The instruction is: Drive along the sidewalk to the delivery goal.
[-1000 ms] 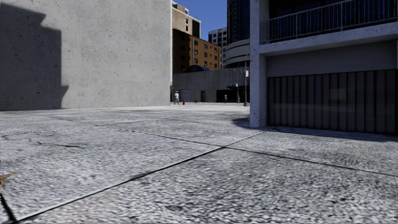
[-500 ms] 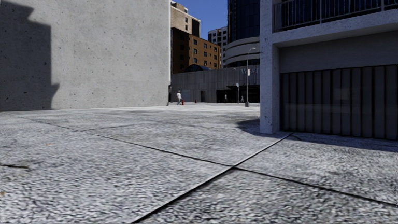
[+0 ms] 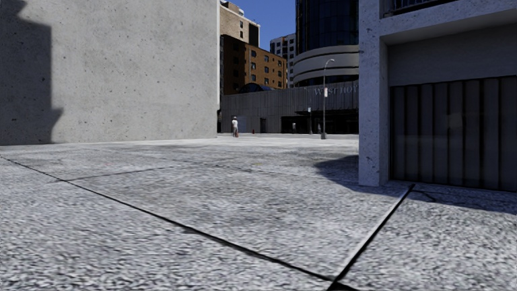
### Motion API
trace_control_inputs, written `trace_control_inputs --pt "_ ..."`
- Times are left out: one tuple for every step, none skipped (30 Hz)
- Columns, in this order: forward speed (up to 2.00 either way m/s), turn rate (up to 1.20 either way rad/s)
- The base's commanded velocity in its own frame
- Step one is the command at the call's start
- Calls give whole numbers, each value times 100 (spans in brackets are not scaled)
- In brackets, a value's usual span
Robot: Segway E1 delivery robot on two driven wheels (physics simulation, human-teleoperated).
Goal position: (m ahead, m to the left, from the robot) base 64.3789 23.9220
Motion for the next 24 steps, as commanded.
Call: trace_control_inputs --pt "200 0" --pt "200 0" --pt "200 0" --pt "200 0" --pt "200 0" --pt "200 0" --pt "200 0" --pt "200 0" --pt "200 0" --pt "200 0" --pt "200 0" --pt "200 0" --pt "200 0" --pt "200 0" --pt "200 0" --pt "200 0" --pt "200 0" --pt "200 0" --pt "200 0" --pt "200 0" --pt "200 0" --pt "200 0" --pt "200 0" --pt "200 0"
